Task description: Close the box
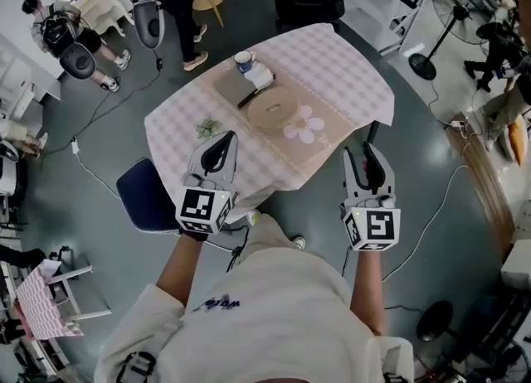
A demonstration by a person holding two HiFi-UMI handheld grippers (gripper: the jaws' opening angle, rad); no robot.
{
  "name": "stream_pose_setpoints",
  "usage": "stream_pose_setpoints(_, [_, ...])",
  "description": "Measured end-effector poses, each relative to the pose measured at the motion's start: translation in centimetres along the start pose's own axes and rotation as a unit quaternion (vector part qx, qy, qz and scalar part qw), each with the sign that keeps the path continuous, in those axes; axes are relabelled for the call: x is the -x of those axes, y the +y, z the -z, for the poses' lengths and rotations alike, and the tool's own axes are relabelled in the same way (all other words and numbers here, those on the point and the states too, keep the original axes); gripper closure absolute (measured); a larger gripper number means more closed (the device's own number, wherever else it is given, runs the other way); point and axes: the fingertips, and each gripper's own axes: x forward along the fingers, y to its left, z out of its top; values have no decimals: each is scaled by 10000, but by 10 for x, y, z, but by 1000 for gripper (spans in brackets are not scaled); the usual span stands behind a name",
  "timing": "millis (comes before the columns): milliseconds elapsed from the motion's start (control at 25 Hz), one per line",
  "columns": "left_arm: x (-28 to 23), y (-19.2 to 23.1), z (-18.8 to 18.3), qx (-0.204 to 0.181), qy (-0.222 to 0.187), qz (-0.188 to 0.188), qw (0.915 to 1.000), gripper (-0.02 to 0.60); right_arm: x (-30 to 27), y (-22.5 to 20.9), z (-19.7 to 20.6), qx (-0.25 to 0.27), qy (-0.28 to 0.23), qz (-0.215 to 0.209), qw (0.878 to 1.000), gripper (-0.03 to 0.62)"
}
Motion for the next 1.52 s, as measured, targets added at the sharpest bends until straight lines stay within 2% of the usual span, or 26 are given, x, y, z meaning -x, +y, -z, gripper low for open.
stream_pose_setpoints(240, [3, -14, -4, -27, -9, 42, 10000, 581, 7, 3, 1, -143, -6, -50, 9999, 488])
stream_pose_setpoints(440, [9, -13, -5, -372, 36, -7, 9993, 581, 5, 11, -2, -154, -49, -139, 9998, 535])
stream_pose_setpoints(600, [14, -3, -8, 240, 14, -40, 9997, 581, 4, 16, -8, -184, -64, -144, 9997, 555])
stream_pose_setpoints(800, [16, -12, -8, 90, 0, 9, 10000, 581, 6, 22, -14, -235, -119, -162, 9995, 589])
stream_pose_setpoints(960, [15, -18, -4, 42, 14, 57, 10000, 581, 10, 24, -8, -280, -50, -166, 9995, 591])
stream_pose_setpoints(1240, [12, -22, -1, 195, 4, 107, 9998, 581, 16, 18, -7, -219, 55, -121, 9997, 591])
stream_pose_setpoints(1520, [12, -27, -3, 168, 10, 139, 9998, 581, 14, 28, -4, -236, 149, -249, 9993, 591])
